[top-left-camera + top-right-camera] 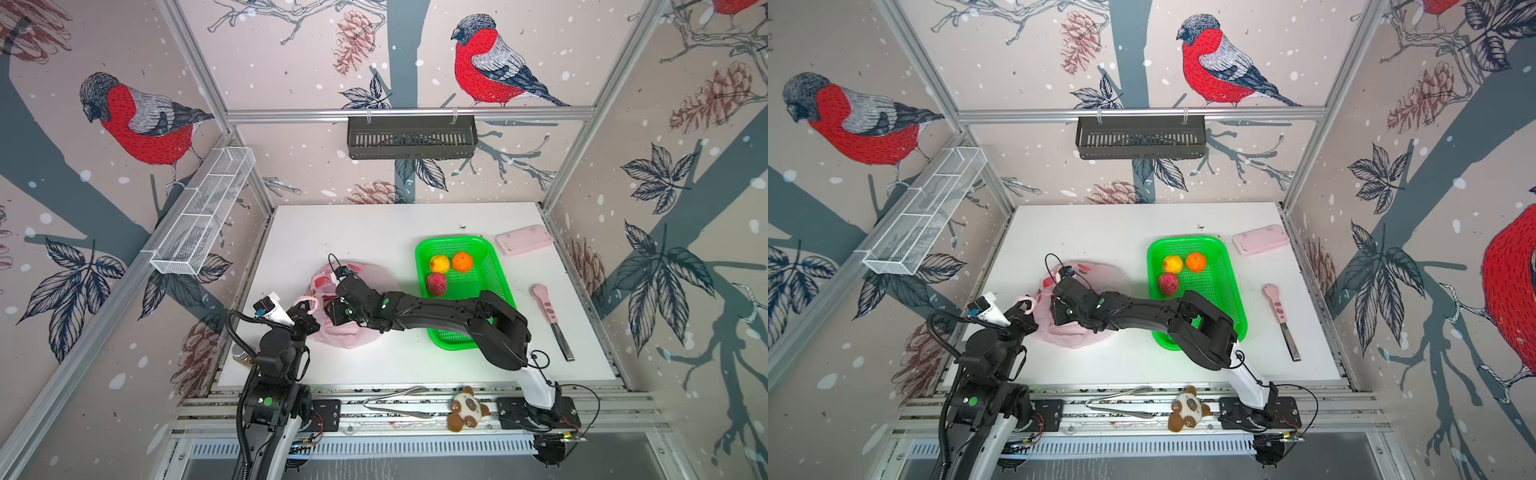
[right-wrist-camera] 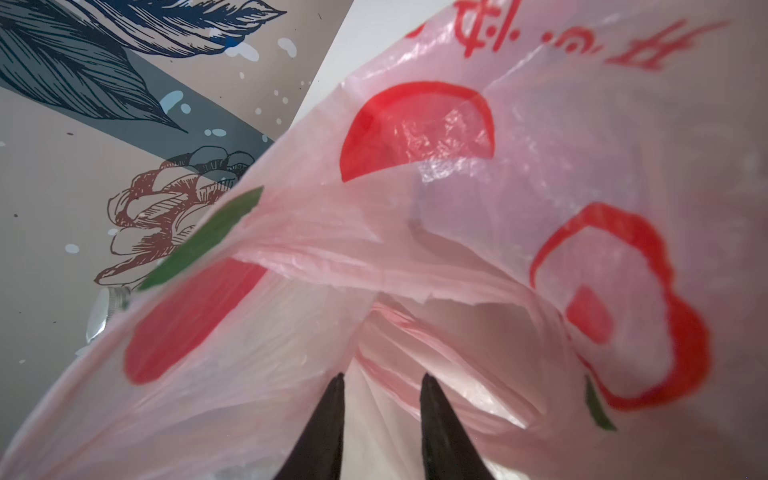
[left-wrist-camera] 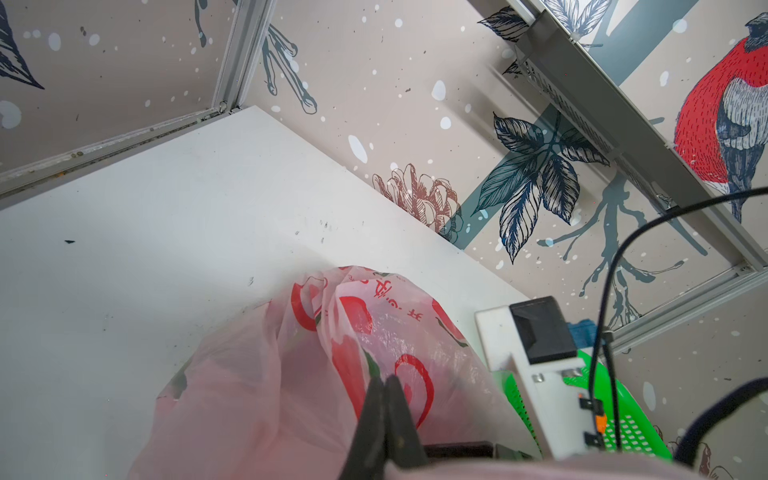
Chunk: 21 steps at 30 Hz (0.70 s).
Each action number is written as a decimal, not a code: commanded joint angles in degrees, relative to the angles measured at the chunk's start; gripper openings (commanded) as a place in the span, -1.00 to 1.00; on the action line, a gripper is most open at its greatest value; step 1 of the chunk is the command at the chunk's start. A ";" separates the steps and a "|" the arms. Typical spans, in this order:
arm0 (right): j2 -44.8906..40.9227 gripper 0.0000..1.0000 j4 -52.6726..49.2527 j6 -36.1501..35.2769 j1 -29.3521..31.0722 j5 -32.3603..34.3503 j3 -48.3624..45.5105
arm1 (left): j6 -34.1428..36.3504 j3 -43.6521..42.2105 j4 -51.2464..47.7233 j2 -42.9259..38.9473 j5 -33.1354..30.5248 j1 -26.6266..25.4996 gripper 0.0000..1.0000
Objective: Untie the knot of the plastic bag and take out the fruit
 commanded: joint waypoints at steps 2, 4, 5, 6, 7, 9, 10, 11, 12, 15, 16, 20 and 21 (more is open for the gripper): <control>2.23 -0.30 2.56 3.81 -0.15 0.07 1.18 | -0.91 0.01 -0.31 -0.51 0.82 -0.01 -1.00; 2.83 -0.26 3.86 4.76 -0.35 0.30 1.10 | -0.57 0.10 -0.08 -0.42 0.86 -0.01 -1.00; 3.17 -0.25 4.37 5.18 -0.56 0.79 1.14 | -0.43 0.10 0.08 -0.35 0.97 -0.01 -1.00; 3.42 -0.25 4.53 5.30 -0.66 1.34 1.34 | -0.33 0.19 0.17 -0.25 0.95 -0.01 -1.00; 3.72 -0.25 4.42 5.38 -0.87 2.21 1.67 | -0.29 0.32 0.01 -0.27 0.71 -0.01 -1.00; 4.06 -0.24 4.22 5.71 -1.38 4.01 2.00 | -0.29 0.37 -0.35 -0.27 0.16 -0.01 -1.00; 4.08 -0.21 4.32 6.03 -1.70 4.95 1.93 | -0.38 0.29 -0.42 -0.49 0.02 -0.01 -1.00; 4.17 -0.18 4.41 6.25 -1.92 5.70 1.88 | -0.36 0.23 -0.60 -0.66 -0.37 -0.01 -1.00; 4.19 -0.15 4.49 6.40 -2.17 6.42 1.85 | -0.46 0.15 -0.70 -0.86 -0.59 -0.01 -1.00; 4.56 0.00 4.41 6.98 -2.92 8.76 1.86 | -0.47 0.01 -0.93 -1.27 -1.36 -0.01 -1.00; 4.65 0.01 4.56 7.22 -3.28 9.50 1.64 | -0.46 0.10 -1.01 -1.19 -1.59 -0.01 -1.00; 4.40 0.06 4.95 6.64 -4.13 11.44 1.34 | -0.16 0.54 -1.22 -0.72 -2.30 -0.01 -1.00; 4.23 0.07 4.86 6.22 -4.13 11.89 1.42 | -0.18 0.54 -1.22 -0.75 -2.34 -0.01 -1.00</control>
